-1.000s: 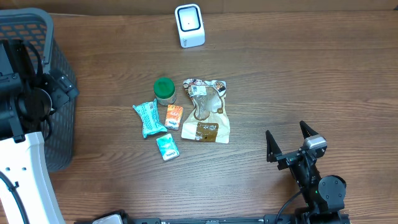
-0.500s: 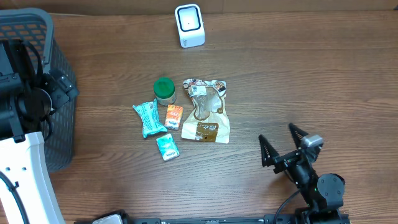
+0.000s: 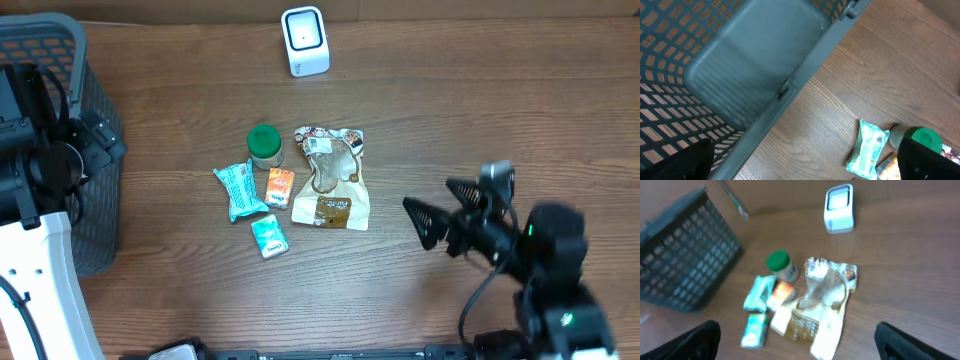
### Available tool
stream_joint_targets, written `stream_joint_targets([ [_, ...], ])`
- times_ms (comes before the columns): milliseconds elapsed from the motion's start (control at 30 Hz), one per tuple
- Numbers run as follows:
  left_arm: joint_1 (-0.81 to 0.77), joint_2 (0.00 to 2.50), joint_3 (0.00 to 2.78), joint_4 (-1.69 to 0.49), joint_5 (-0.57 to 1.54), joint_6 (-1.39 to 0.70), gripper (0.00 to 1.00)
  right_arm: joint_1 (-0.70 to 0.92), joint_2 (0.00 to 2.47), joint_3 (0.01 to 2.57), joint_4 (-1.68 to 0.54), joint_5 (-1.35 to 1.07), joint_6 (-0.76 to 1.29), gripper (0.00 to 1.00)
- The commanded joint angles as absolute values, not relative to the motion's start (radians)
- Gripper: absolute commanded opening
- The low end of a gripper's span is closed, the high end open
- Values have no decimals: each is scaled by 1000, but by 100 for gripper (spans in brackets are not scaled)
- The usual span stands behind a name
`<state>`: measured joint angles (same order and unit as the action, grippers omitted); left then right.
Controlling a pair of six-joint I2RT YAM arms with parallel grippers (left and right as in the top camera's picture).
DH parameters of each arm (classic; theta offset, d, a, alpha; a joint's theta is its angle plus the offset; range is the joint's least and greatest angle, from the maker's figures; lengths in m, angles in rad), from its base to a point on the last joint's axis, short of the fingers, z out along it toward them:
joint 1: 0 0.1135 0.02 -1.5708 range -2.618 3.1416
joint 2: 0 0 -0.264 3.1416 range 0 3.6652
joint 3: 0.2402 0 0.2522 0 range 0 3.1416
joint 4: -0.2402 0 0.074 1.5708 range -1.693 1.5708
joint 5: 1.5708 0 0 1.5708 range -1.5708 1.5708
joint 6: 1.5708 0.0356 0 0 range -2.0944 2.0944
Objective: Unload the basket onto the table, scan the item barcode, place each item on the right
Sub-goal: 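Move the right gripper over the clear mushroom bag and grasp it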
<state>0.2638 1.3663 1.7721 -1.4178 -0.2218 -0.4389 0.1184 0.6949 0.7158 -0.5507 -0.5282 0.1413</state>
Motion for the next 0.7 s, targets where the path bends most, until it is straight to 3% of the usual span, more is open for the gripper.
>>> stream_joint_targets([
  [0,269,1372,1787,-1417,-239,-442,100,117,871,928,-687,-552,99,100],
  [133,269,1372,1787,-1417,-239,-442,100,117,1085,1124,-873,-594,101,100],
  [300,269,1372,1787,-1417,-239,-442,99,117,1279,1175,-798,-741,156,100],
  [367,269,1372,1787,-1417,-239,-442,100,133,1341,1175,-739,-819,150,70],
  [433,269,1372,1787,-1417,-239,-442,100,168,1386,1176,-707,-792,168,57],
  [667,269,1372,1787,-1417,-239,-442,100,389,1486,1176,-656,-302,422,53],
])
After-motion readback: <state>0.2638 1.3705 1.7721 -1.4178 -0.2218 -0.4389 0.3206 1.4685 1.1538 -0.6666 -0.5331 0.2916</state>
